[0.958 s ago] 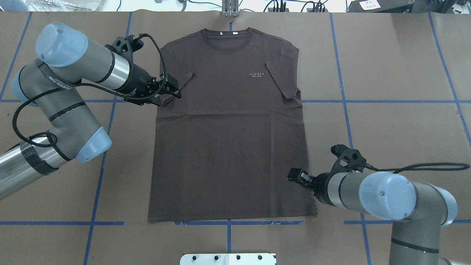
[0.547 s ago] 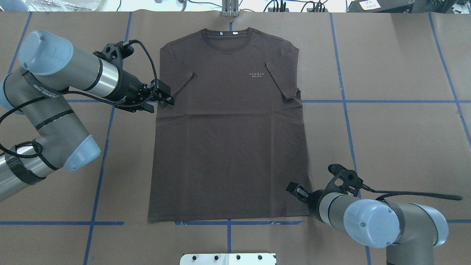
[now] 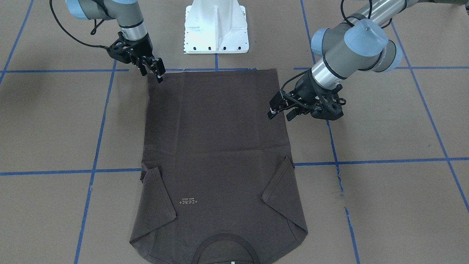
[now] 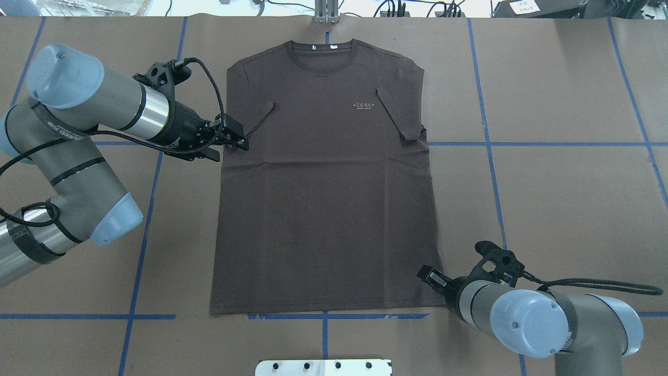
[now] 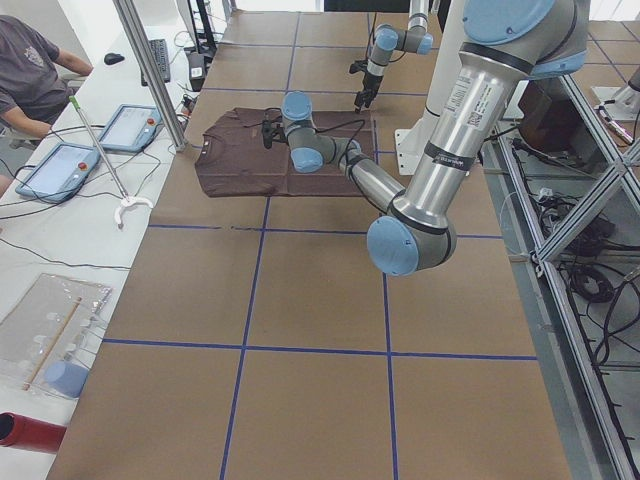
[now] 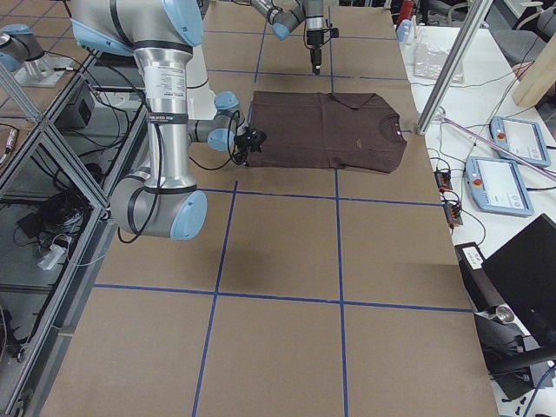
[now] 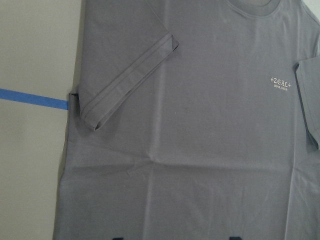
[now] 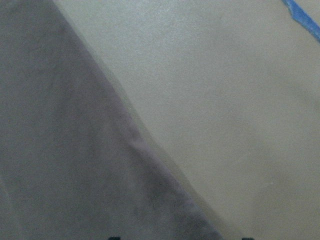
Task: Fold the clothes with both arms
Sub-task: 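Move both grippers down to the hem corners nearest the robot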
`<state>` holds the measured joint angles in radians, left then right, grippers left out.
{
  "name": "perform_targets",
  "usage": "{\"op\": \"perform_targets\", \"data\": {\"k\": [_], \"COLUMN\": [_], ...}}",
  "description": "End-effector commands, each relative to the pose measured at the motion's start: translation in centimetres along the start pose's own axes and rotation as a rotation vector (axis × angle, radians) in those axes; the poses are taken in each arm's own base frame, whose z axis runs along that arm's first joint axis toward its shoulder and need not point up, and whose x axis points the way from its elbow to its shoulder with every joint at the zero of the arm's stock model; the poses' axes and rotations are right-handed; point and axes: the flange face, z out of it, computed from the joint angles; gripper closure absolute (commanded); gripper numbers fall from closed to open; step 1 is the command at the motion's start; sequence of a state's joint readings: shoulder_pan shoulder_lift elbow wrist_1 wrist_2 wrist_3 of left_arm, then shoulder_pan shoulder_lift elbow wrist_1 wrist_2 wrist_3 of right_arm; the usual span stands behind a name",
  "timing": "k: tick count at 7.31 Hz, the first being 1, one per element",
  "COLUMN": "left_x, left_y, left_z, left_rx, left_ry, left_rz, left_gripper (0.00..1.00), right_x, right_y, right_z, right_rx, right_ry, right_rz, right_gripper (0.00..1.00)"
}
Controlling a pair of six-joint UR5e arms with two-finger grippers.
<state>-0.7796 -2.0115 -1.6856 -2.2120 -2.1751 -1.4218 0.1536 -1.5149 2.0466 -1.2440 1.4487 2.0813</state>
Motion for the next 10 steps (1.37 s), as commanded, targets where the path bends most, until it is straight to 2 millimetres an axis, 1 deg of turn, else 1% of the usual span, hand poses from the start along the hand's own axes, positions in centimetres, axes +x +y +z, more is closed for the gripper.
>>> {"op": "perform_targets", "data": {"k": [1,2,5,6,7,8,9,10], "left_x": [0.0,0.0,0.1,0.1,0.2,0.3,0.8,2.7], "left_y": [0.0,0.0,-0.1,-0.1,0.0,0.0,0.6,4.0], "left_z": [0.0,0.0,0.1,0.1,0.0,-0.2,-0.8,-1.2], "left_rx": [0.001,0.001,-0.002,-0.001,-0.003,-0.001,0.014,0.029], "left_ry": [0.0,0.0,0.002,0.004,0.005,0.004,0.019,0.057], "left_rz": [0.0,0.0,0.0,-0.001,0.0,-0.004,-0.062,-0.077], "left_gripper": [0.23,0.23,0.23,0.23,0.23,0.23,0.24,0.24], "right_x": [0.9,1.2,1.6,1.7,1.6,1.3,1.1,1.3], "right_y": [0.5,0.7,0.9,0.9,0.9,0.9,0.7,0.4], "right_z": [0.3,0.2,0.3,0.3,0.3,-0.5,-1.9,-3.2], "right_rx": [-0.004,-0.008,-0.01,-0.009,-0.01,-0.017,-0.026,-0.035], "right_ry": [0.021,0.023,0.03,0.032,0.031,0.017,-0.002,-0.011], "right_rz": [0.004,0.003,0.005,0.011,0.014,0.015,0.019,0.02], "right_gripper": [0.19,0.26,0.67,0.94,1.0,1.0,1.0,1.0]}}
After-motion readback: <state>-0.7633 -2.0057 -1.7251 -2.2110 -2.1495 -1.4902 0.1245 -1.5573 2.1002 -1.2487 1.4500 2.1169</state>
